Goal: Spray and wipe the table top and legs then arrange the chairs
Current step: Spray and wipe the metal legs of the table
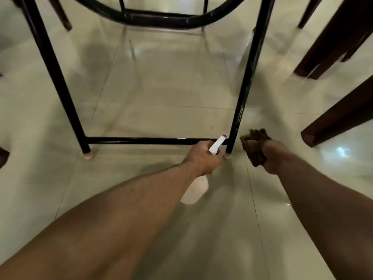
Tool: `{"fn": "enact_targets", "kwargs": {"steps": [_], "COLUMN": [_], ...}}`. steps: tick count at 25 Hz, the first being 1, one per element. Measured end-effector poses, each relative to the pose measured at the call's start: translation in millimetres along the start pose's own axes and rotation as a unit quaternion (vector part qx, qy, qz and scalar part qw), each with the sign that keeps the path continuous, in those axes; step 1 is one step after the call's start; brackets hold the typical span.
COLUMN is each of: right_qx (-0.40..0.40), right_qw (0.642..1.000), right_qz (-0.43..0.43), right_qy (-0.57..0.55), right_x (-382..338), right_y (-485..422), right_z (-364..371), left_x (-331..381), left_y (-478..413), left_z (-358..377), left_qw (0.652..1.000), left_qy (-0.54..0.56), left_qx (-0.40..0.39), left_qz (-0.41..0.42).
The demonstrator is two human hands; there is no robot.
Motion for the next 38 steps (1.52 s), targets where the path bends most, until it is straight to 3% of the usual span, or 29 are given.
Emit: {"fn": "enact_targets", "kwargs": {"steps": [3, 7, 8, 11, 12, 15, 18, 22, 25, 29, 33, 36, 38], "right_qx": [-0.090, -0.094, -0.117, -0.157, -0.159, -0.131, -0.135, -0.091, -0.126, -0.126, -0.115, -0.095, -0.099], "right_qw": [0.985, 0.946, 0.948, 0.985, 0.985, 0.972, 0.986, 0.977, 0.988, 0.980, 0.990, 0.988, 0.989], "right_qz": [-0.047, -0.058, -0.058, -0.029, -0.032, -0.048, -0.031, -0.068, -0.055, -0.056, -0.067, -0.095, -0.110], "right_qy": [0.139, 0.304, 0.289, 0.065, 0.053, 0.191, 0.089, 0.182, 0.065, 0.144, 0.039, 0.072, 0.025], "right_x": [-5.7, -2.0, -4.7, -21.5, -26.0, -37.1, -51.5, -69.0, -73.7, -69.1, -89.0, -107.3, -125.0], "right_y": [-21.6, -25.9, -24.3, -20.9, -21.6, -19.3, -6.6, 7.2, 9.8, 20.3, 23.9, 33.1, 37.5], "right_z": [42.5, 39.7, 38.7, 42.3, 43.7, 46.2, 49.0, 54.2, 54.8, 54.3, 56.0, 60.6, 64.7], "left_x": [12.3, 13.4, 12.0, 20.4, 25.2, 44.1, 60.3, 60.2, 61.1, 78.9, 102.6, 113.3, 119.4], "left_y": [-0.5, 4.0, 3.5, -5.0, -10.5, -18.4, -9.0, -0.4, 0.1, -7.2, -9.1, -9.0, -11.3], "left_z": [7.6, 20.9, 22.4, 17.6, 15.6, 7.7, 6.3, 2.1, -3.6, -14.4, -22.2, -28.6, -34.0], "left_qw": [0.999, 0.999, 0.999, 0.998, 0.998, 0.997, 0.998, 0.999, 0.999, 0.994, 0.992, 0.991, 0.989], "left_qy": [0.019, -0.007, -0.006, -0.023, -0.035, -0.063, -0.058, 0.006, 0.027, 0.041, 0.063, 0.064, 0.073], "left_qx": [0.034, 0.024, 0.025, 0.048, 0.053, 0.040, 0.017, 0.027, 0.044, 0.091, 0.092, 0.099, 0.101], "left_qz": [-0.025, -0.024, -0.027, -0.030, -0.028, -0.013, -0.001, -0.016, 0.002, 0.050, 0.062, 0.069, 0.076]}}
Point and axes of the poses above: each hand's wrist, its own y-axis away from the middle knuckle, its own z-axis out of the palm, x = y × z, the point moved 4 cm from there along -y, towards the middle knuckle, and after that the axes turned 10 degrees about x, right-handed, at the moved point
